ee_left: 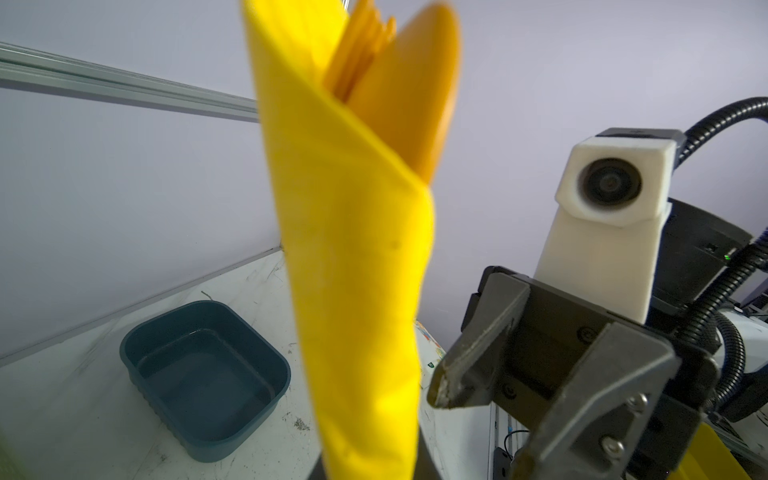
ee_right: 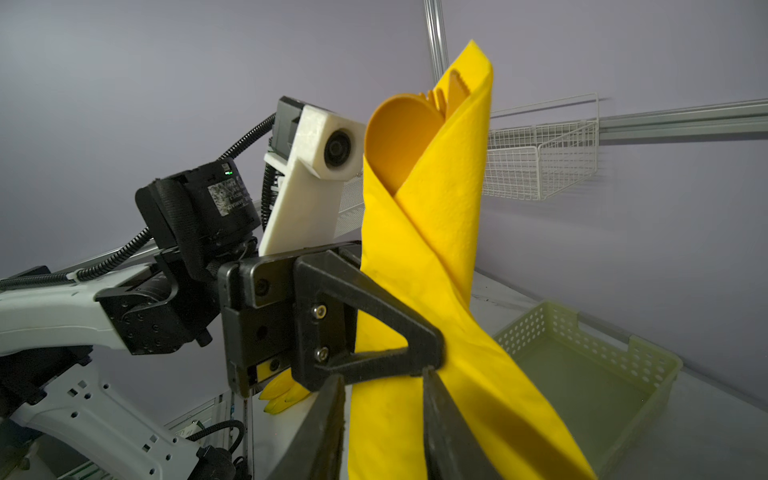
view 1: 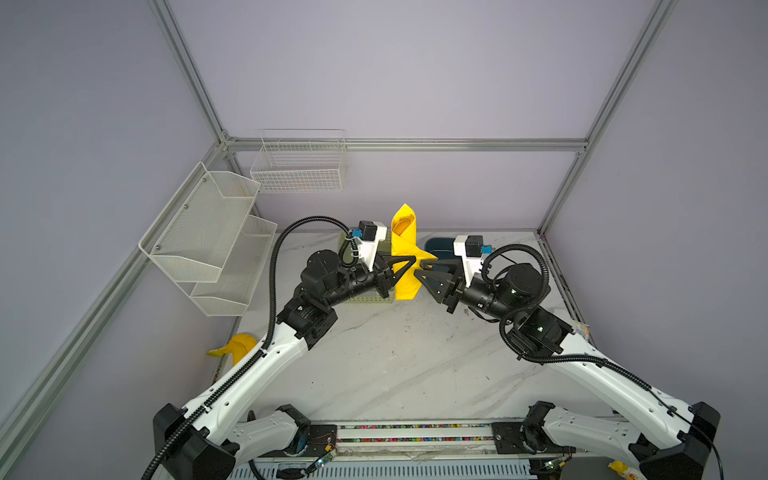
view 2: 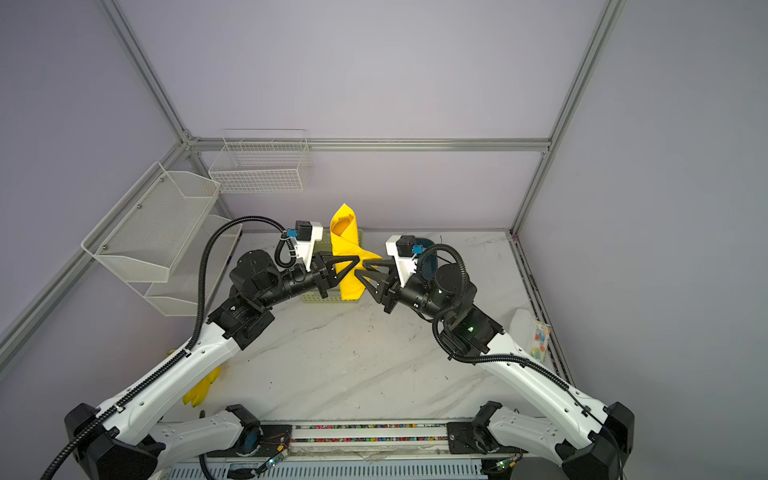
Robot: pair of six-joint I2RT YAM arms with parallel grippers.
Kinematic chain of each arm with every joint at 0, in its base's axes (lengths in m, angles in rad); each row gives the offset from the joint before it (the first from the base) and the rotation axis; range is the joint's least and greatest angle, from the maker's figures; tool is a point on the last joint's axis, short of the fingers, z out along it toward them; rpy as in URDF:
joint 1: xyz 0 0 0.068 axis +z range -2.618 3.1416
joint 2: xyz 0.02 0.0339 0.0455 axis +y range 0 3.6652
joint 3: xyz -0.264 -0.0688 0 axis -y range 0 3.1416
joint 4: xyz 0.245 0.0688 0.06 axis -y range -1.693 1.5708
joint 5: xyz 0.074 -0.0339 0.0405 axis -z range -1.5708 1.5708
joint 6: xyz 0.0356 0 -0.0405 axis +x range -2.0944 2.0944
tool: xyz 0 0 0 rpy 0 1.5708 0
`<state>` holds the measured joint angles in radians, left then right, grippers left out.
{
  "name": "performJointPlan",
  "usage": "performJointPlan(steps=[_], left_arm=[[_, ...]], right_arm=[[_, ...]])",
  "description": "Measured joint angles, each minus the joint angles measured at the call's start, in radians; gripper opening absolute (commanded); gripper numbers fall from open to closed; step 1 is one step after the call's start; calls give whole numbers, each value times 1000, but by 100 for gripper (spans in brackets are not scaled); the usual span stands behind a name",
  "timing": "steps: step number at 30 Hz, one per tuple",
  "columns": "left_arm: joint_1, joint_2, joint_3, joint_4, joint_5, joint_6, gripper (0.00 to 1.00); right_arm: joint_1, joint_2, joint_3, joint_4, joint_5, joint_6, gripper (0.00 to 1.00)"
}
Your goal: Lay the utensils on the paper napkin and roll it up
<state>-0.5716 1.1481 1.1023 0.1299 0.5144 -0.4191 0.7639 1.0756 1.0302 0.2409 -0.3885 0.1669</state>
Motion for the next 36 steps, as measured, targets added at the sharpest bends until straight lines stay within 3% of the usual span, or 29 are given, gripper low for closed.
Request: performJointPlan(steps=[15, 36], left_arm=[[2, 13, 0, 76, 93, -35, 1], [2, 21, 0, 227, 238, -121, 2]], right_arm=[[0, 20, 11, -31, 47, -21, 39], [0, 1, 27, -13, -111, -21, 32]])
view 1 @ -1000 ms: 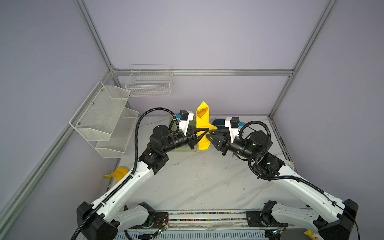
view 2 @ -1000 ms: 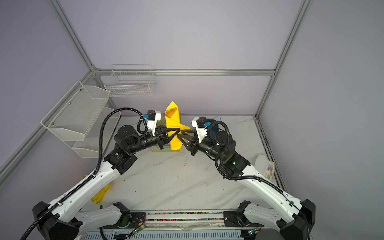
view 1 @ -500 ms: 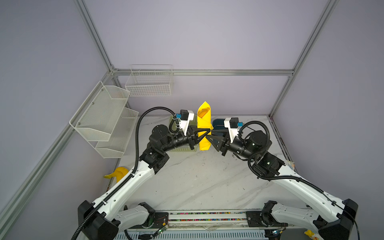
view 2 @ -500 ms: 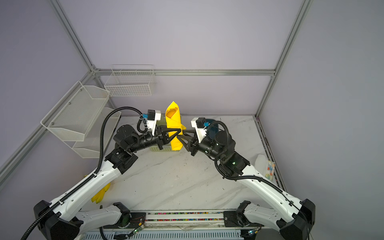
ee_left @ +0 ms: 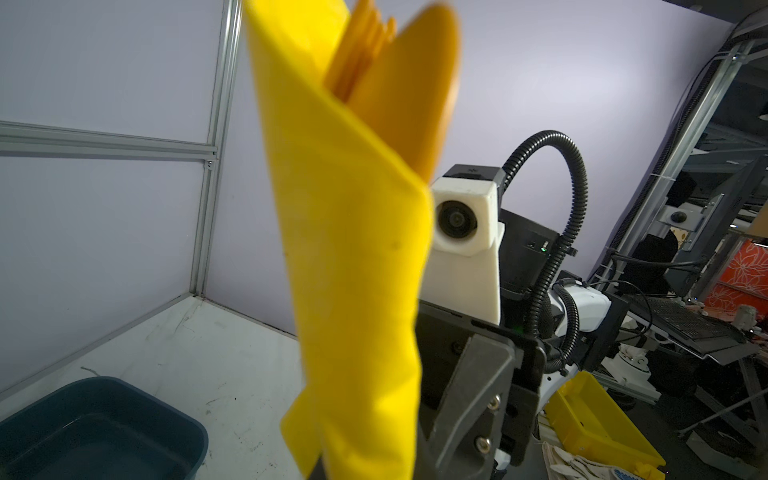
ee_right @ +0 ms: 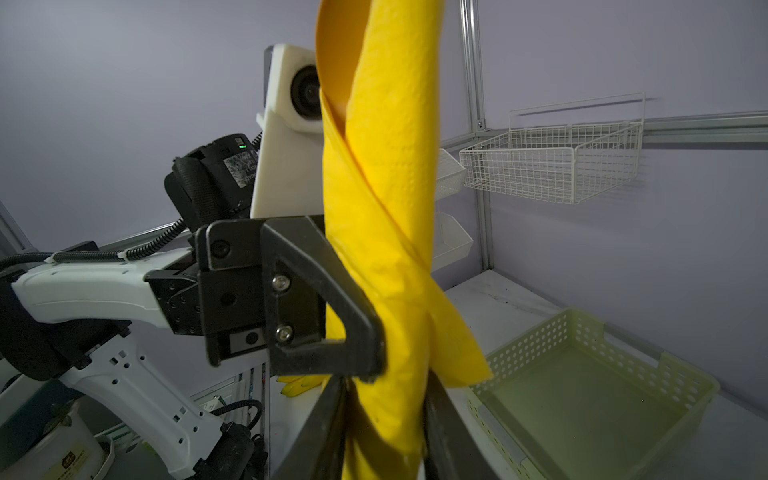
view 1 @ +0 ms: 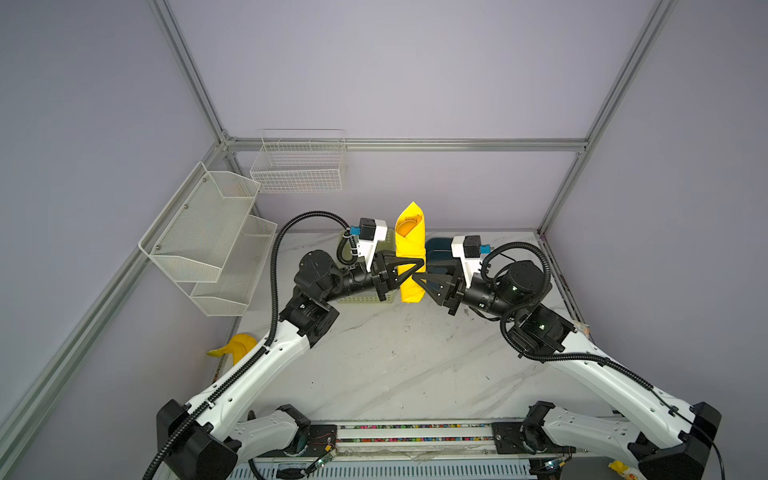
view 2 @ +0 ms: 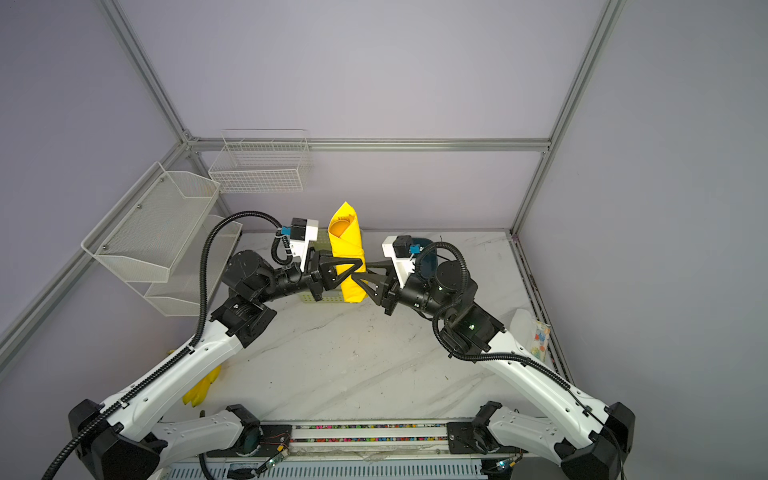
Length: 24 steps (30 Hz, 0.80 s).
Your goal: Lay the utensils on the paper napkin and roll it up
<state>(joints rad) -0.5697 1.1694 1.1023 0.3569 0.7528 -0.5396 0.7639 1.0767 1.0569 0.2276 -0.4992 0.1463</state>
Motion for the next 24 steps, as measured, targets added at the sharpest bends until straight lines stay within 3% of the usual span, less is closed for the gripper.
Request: performJointPlan(steps=[13, 19, 24], left_arm=[[3, 8, 0, 78, 60, -23, 7], [1, -12, 0, 45, 44, -16, 22], [0, -71, 0, -42, -14, 22, 44]], right_arm=[[-2, -11, 0, 24, -48, 37, 10], [-2, -14, 0, 24, -48, 37, 3], [-2, -24, 0, 23, -43, 25, 1]])
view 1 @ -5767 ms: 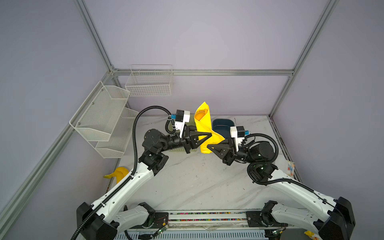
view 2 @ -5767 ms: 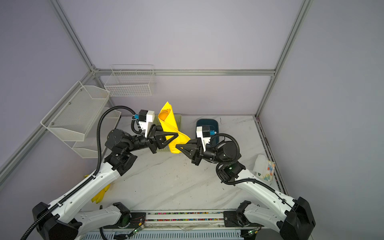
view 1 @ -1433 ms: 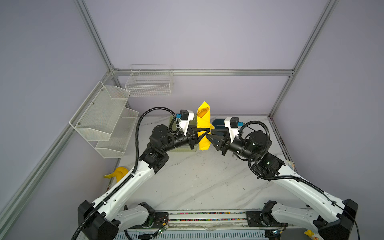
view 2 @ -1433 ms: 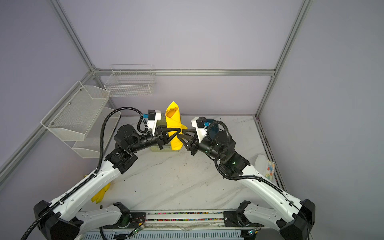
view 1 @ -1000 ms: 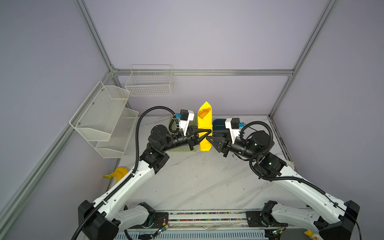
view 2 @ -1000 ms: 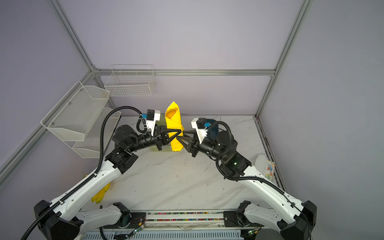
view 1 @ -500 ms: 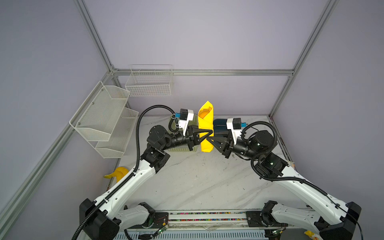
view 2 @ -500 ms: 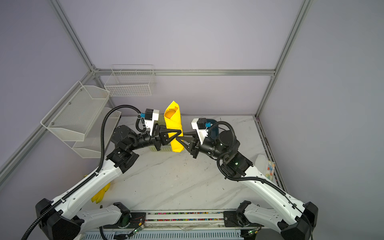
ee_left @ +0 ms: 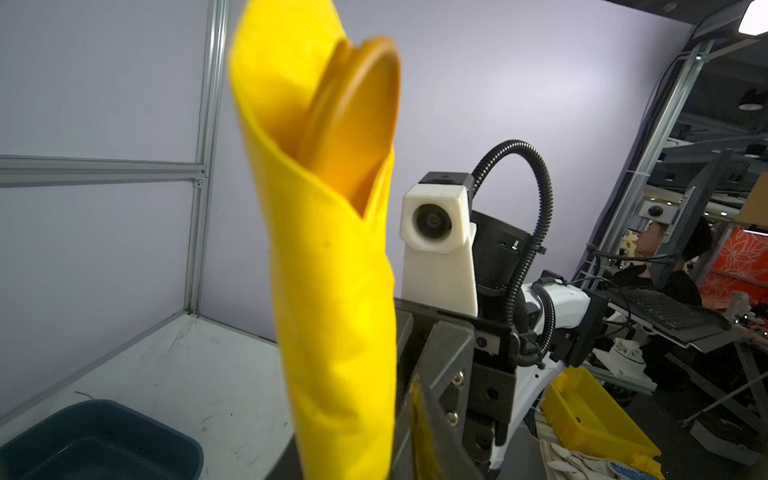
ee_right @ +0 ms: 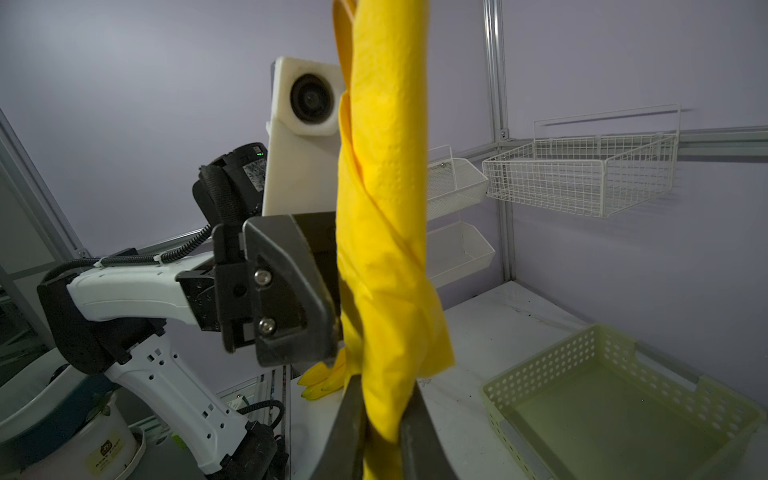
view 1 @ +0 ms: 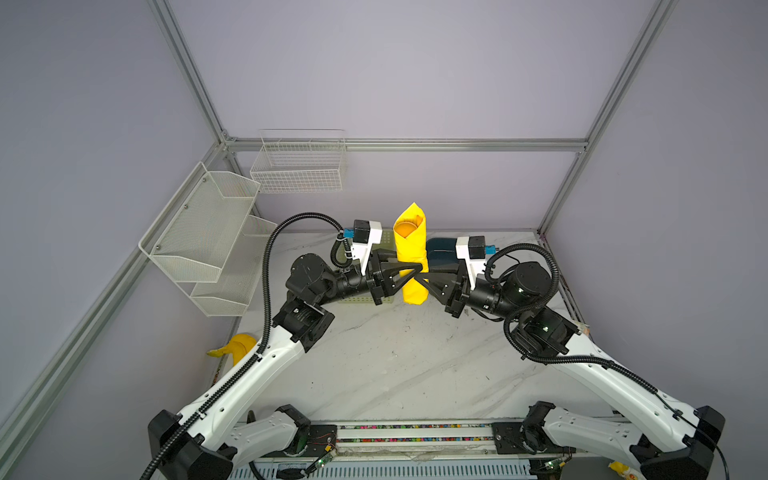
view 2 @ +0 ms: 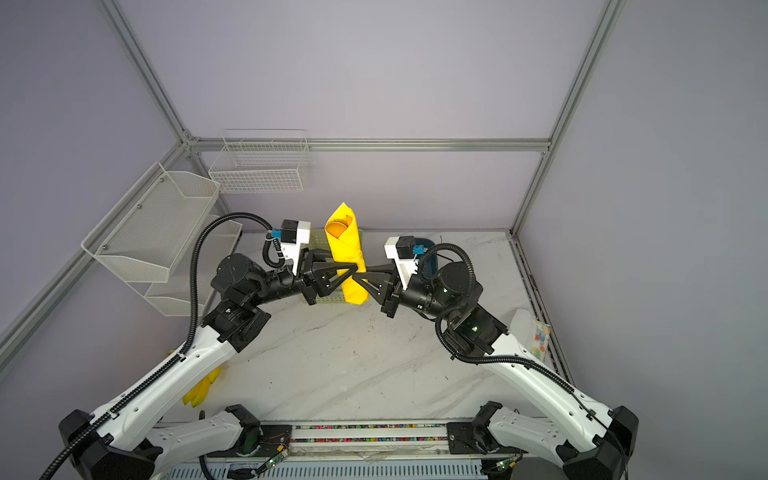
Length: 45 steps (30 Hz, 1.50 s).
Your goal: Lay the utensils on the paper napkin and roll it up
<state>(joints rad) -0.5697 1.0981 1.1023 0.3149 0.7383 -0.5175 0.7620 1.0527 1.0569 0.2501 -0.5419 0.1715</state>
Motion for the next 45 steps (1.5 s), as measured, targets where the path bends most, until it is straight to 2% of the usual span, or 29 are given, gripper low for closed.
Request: performJointPlan(steps=[3, 6, 10, 15, 21, 29, 37, 45], left_arm=[[0, -38, 0, -40, -31, 25, 60], [0, -59, 0, -63, -40, 39, 69], [0, -51, 0, -53, -12, 31, 75], [0, 12, 1, 53, 92, -29, 78], [-1, 104, 18, 192, 198, -136, 78], [-2, 127, 24, 345, 260, -235, 71], [-3, 126, 35, 387, 281, -268, 55], [-3, 122, 35, 381, 281, -274, 51]], right_arm=[[0, -14, 0, 0, 2, -3, 1], [0, -26, 0, 1, -1, -6, 0], [0, -27, 0, 6, -26, -5, 0], [0, -27, 0, 33, -80, -1, 0], [0, -18, 0, 57, -128, 3, 0], [0, -5, 0, 56, -131, -1, 0], [0, -9, 0, 45, -81, -30, 0], [1, -38, 0, 25, -34, -49, 0]])
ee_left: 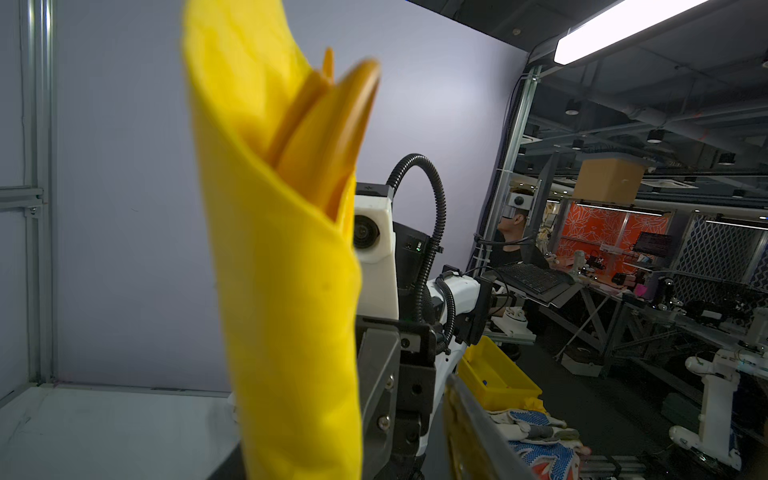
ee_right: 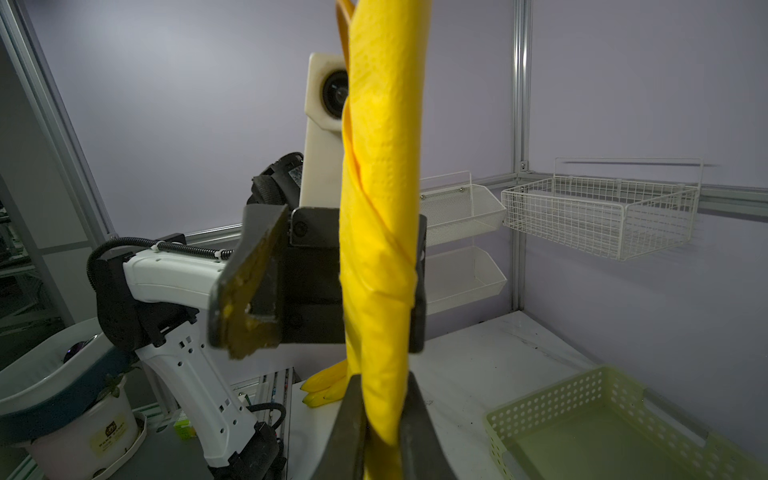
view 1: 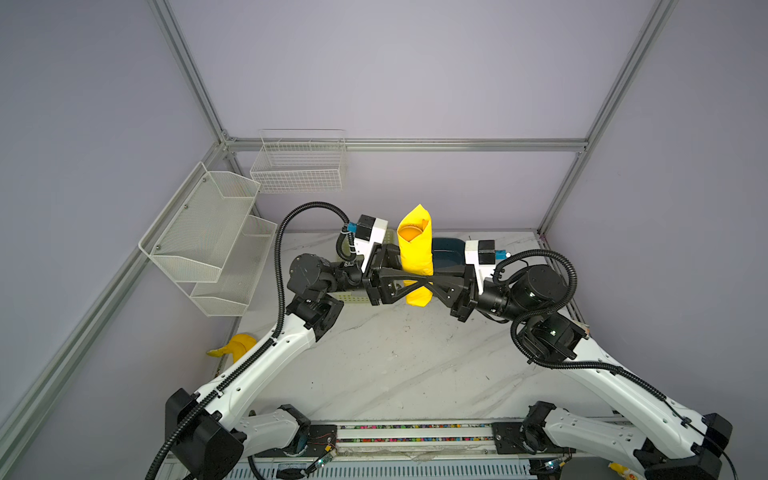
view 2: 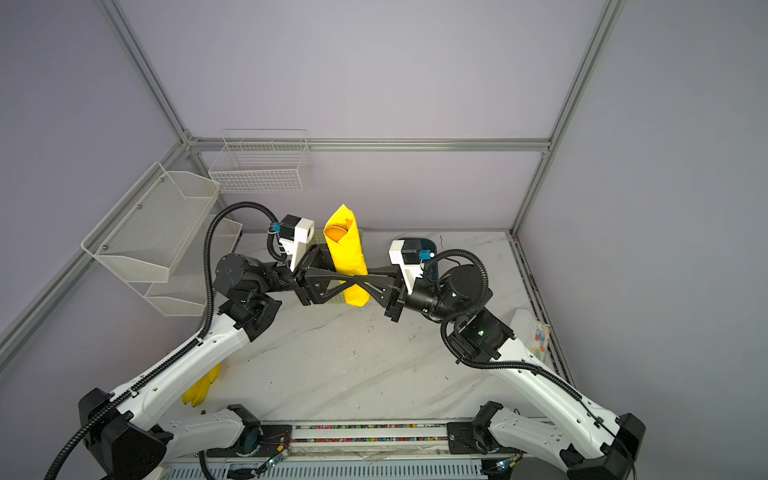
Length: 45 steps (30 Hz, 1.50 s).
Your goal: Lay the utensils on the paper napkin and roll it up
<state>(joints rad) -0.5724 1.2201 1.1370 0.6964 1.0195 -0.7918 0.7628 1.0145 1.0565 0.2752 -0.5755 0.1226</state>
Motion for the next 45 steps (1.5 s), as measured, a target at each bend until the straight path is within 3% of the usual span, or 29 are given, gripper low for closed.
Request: performJointPlan(steps=[10, 20, 27, 45], left_arm=[[0, -43, 0, -109, -8, 67, 45], [0, -102, 0, -316, -45, 232, 47], [0, -110, 0, -366, -56, 274, 45], [1, -126, 0, -412, -108, 317, 16]], right_arm=[[7, -10, 0, -14, 6, -7, 0], [7, -11, 0, -29, 6, -6, 0], [6, -11, 0, -29, 9, -6, 0], [6, -21, 0, -29, 2, -13, 0]])
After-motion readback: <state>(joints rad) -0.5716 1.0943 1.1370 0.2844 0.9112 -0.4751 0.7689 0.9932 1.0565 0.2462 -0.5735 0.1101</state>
